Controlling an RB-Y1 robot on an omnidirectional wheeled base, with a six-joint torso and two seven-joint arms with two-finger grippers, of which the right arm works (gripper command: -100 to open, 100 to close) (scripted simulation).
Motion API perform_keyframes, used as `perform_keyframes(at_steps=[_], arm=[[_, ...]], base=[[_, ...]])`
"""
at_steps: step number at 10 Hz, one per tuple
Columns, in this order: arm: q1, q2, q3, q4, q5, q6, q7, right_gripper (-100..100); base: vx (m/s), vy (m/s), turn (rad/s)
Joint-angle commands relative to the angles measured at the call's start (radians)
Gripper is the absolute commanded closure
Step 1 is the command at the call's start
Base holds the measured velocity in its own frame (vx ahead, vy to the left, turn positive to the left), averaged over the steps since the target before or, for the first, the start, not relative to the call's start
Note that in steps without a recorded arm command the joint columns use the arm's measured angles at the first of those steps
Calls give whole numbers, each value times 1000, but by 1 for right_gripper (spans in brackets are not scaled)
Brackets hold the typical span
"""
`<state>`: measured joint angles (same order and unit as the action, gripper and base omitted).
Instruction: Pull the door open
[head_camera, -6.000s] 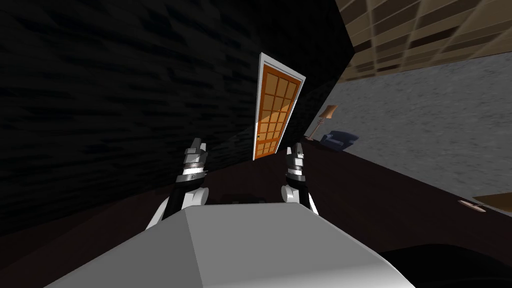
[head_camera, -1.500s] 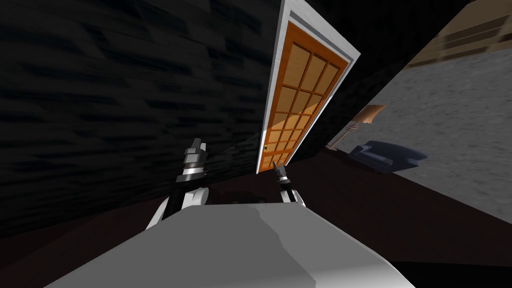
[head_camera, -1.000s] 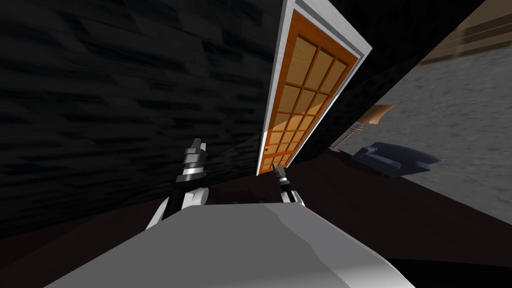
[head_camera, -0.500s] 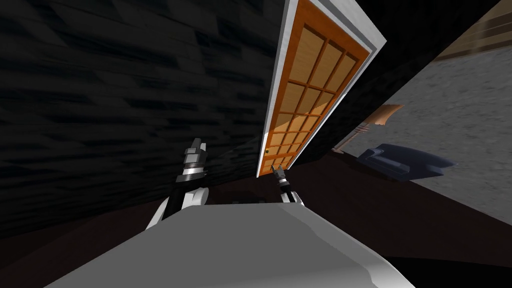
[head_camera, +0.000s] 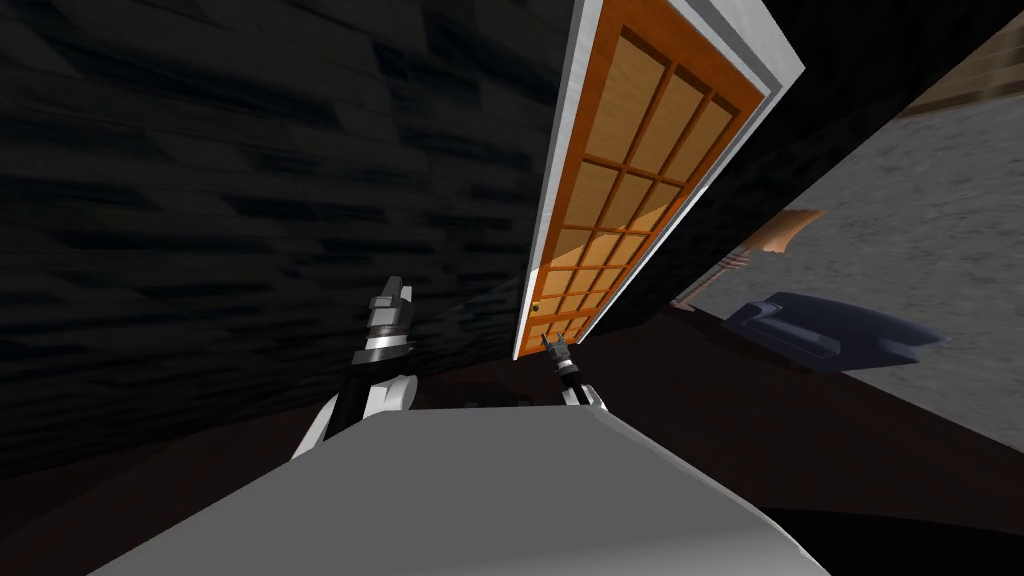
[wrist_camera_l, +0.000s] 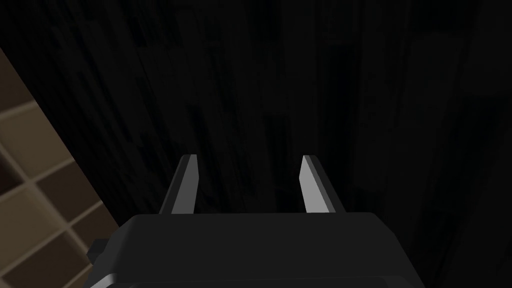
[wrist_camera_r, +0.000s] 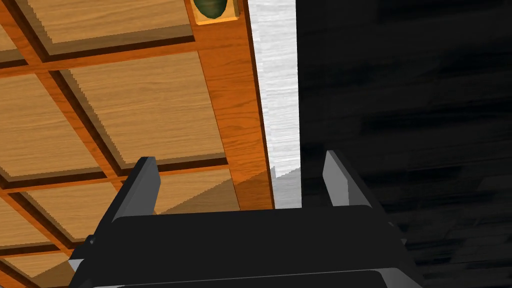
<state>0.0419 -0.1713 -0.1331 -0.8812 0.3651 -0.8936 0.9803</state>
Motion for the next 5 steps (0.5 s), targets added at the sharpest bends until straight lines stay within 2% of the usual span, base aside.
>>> perform_keyframes(at_steps=[1, 5], arm=[[-11, 0, -5, 41, 14, -13, 34, -100], [-28, -2, -12, 97, 29, -31, 73, -100]], base=[[119, -21, 37], [85, -25, 21]])
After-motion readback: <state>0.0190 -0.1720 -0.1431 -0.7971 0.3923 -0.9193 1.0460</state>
